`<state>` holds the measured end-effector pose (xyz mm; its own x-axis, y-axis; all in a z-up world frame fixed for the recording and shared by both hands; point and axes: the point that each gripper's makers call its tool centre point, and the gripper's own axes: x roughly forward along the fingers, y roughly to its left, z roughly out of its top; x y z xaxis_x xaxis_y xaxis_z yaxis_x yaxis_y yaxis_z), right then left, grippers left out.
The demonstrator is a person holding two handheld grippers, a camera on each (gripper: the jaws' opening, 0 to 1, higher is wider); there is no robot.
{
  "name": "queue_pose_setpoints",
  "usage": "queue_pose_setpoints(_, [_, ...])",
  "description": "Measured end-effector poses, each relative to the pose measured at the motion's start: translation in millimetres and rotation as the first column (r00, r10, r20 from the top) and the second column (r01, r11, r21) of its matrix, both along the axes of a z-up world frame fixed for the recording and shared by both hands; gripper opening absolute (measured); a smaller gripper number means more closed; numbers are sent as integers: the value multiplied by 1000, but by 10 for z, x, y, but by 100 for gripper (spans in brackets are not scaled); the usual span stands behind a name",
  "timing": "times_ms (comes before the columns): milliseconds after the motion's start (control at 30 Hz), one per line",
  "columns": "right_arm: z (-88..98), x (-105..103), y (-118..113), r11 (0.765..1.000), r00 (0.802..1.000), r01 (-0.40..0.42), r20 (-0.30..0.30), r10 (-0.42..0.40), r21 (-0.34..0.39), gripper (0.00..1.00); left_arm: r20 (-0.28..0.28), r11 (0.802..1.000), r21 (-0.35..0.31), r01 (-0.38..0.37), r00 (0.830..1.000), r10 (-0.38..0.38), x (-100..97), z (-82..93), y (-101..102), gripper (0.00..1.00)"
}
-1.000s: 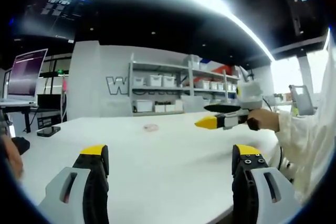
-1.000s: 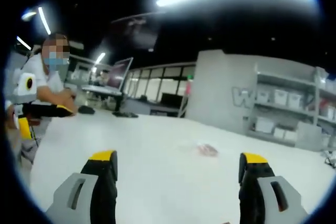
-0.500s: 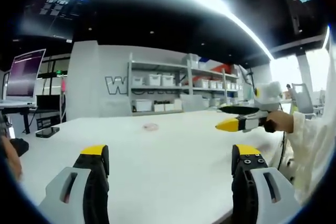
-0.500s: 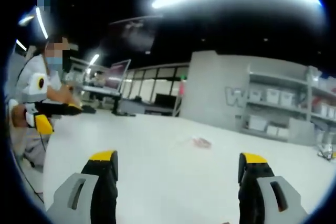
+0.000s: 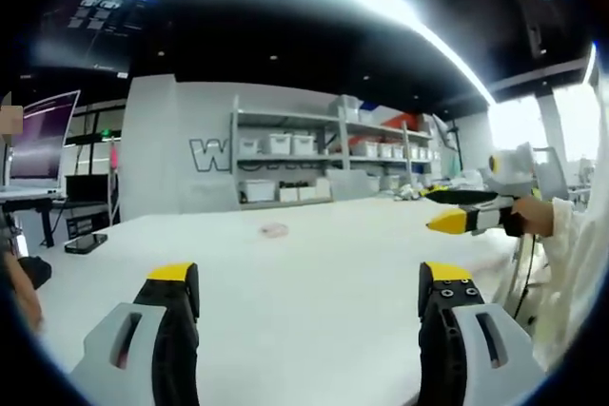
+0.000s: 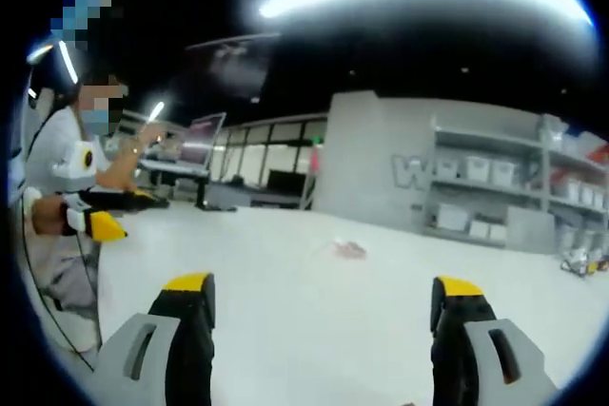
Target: Open the resealable bag by pulling the two sides of the seal apart until the entire bag opening is separated and visibly accessible.
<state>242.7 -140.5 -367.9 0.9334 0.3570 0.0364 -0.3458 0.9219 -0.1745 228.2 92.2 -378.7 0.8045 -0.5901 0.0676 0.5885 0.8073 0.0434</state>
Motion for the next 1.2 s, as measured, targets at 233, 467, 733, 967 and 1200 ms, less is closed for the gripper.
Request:
queue_pose_setpoints(233, [-40,-77,36,1000,1000,-2,3,2,-1,95,9,1000,-9,2,1000,-2,60,33,9,93])
queue_pose_setpoints(467, [-10,-141,-65,998,998,56,42,-55,-22,98,0,999,-33,-2,1000,2,166,-3,26,92])
queue_pose_setpoints(733, [-36,-190,-164,992,991,123,60,-120,-38,98,-9,999,-38,14,1000,-15,184,-16,-10,92])
queue_pose_setpoints(967, [-39,-187,-202,990,990,134,57,-131,-40,97,2,998,-55,2,1000,-2,213,28,38,92])
queue_pose_setpoints(1200, [-156,-139,-216,988,990,141,29,-139,-61,94,-1,998,-61,19,1000,-19,219,6,1,90])
